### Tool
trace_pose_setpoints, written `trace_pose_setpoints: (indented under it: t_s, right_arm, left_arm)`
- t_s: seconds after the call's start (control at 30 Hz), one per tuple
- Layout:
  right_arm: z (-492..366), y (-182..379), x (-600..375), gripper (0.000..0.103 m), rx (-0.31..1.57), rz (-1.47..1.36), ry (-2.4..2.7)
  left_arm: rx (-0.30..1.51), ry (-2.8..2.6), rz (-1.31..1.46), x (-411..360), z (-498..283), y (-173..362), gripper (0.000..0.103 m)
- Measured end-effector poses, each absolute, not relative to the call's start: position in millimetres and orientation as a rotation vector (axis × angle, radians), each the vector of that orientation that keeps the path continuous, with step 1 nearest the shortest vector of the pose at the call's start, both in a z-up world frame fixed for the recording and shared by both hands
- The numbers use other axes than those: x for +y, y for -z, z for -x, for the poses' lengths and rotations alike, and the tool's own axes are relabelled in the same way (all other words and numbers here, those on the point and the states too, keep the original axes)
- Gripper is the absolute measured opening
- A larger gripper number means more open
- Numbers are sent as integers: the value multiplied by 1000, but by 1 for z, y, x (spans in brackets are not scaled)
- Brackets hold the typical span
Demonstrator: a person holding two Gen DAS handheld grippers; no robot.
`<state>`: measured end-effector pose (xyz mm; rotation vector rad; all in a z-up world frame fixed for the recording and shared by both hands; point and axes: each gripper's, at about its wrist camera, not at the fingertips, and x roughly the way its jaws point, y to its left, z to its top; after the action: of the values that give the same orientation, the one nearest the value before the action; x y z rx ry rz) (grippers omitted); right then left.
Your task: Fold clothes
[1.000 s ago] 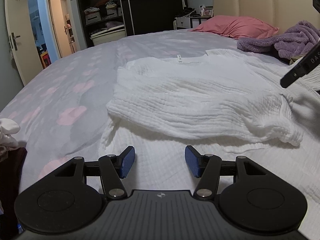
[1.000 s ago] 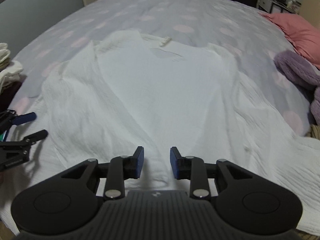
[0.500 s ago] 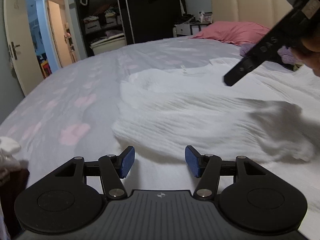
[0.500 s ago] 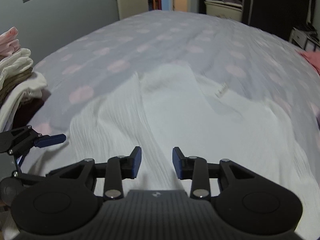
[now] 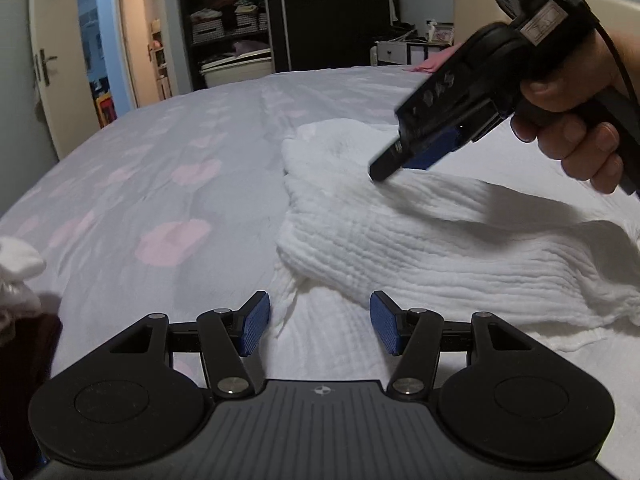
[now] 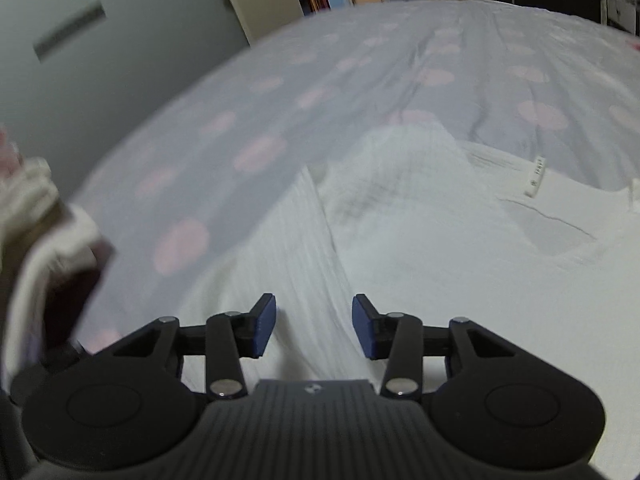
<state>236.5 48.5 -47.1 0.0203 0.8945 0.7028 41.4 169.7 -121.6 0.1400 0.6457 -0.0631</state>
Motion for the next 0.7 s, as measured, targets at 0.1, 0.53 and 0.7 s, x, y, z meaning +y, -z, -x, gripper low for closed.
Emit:
trace_pose_setpoints:
  t_s: [0.1, 0.53, 0.7]
  right_arm:
    - [-245, 44, 56, 45, 868, -74, -706]
    - [-260, 52, 76, 2, 818, -50, -710]
    - [-260, 23, 34, 2, 722, -143, -640]
  left_arm:
    - [647, 60, -133, 171, -40, 123, 54]
    - [654, 61, -105, 176, -37, 127, 56]
    - [653, 62, -97, 177, -35, 127, 57]
